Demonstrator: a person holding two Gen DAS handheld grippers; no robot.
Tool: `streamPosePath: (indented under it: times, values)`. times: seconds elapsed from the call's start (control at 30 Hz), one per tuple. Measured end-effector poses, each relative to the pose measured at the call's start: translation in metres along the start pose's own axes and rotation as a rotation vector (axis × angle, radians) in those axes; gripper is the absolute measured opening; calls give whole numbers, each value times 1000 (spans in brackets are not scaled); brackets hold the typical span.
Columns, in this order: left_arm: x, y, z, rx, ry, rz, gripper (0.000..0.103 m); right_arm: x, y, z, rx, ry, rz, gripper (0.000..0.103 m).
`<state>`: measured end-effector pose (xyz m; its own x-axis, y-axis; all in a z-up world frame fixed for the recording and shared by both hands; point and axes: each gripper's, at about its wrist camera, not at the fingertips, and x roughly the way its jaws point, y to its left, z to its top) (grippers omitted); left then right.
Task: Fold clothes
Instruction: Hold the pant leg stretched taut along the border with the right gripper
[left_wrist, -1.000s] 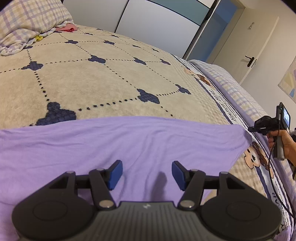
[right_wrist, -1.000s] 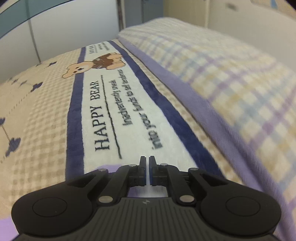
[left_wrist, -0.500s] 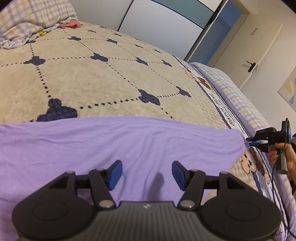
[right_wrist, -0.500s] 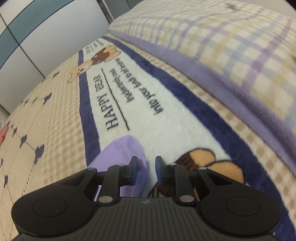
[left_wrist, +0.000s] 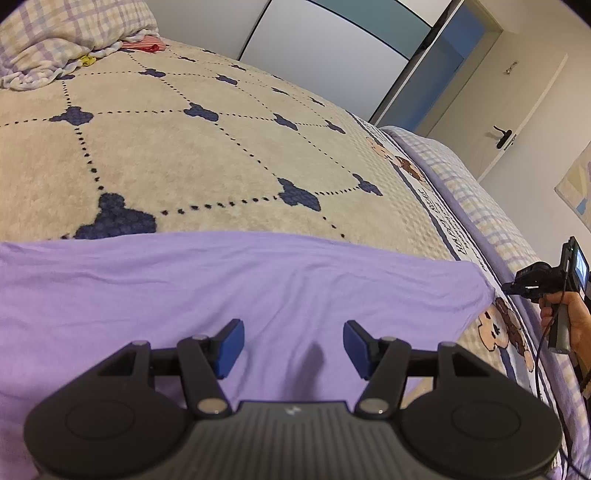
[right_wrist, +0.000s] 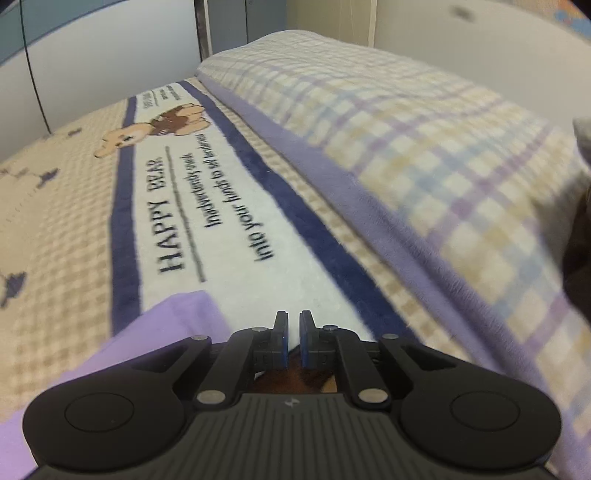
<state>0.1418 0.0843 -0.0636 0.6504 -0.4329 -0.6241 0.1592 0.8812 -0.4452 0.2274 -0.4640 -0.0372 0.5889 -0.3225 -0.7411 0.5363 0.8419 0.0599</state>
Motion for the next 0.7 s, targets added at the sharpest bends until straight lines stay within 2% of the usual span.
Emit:
streamPosePath:
  times: [0.07,0.23,0.4,0.53,0.63,0.7]
  values:
    - [0,0,0,-1,0,0,61,0,1,-4,10,20,38,16]
    - [0,0,0,-4,0,-1,61,4,7,-14,48,57,91,17]
    - [0,1,0,-4,0,0,61,6,23,-18,-38,38,63,18]
    - [1,1,0,-2,0,0,61,3,34,-22,-120,19,77,4]
    - [0,1,0,-6,0,-1,61,-1,36,-22,-157,-14,20,3]
    - [0,2,0,-8,0,-2,61,-2,34,-21,-180,-36,-50,3]
